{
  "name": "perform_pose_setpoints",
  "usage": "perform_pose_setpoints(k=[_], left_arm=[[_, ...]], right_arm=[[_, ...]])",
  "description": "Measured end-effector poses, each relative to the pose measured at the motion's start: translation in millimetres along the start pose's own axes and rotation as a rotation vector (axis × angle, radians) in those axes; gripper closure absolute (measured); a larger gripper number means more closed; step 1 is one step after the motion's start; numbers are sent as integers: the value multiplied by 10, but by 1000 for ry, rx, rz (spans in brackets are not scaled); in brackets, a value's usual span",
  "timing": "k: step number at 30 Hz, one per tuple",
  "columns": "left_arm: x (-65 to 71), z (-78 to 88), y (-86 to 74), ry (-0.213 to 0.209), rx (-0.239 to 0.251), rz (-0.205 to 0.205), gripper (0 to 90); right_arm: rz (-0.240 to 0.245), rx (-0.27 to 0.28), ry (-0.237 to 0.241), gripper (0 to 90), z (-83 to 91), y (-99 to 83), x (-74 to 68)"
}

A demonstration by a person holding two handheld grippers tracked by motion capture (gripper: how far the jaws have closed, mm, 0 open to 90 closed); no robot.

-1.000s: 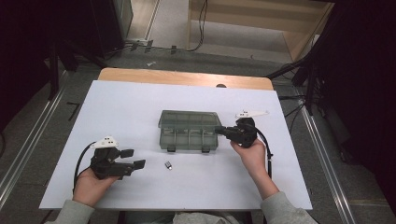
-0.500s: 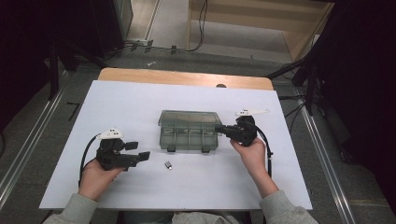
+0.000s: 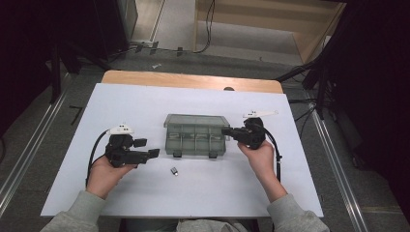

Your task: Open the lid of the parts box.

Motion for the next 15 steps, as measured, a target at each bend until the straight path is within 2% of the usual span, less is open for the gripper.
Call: perform_pose_setpoints(k=[3, 5, 15], left_arm=[[2, -21, 30, 0, 3, 2, 270], [-2, -53, 68, 10, -6, -11, 270], [-41, -105, 194, 20, 0, -8, 270]], right_arm=[[1, 2, 1, 874, -3, 4, 1], [-9, -3, 1, 874, -10, -2, 4], [-3, 7, 3, 874, -18, 38, 16]])
Point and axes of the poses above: each handheld gripper's, and its own axes: z roughly backward along the jaws, y roughly out of its top, x roughly to its right, the point moved 9 cm from there along -z, roughly forward along the jaws, and after that the axes turned 8 degrees about -x, right-handed, at the moved point
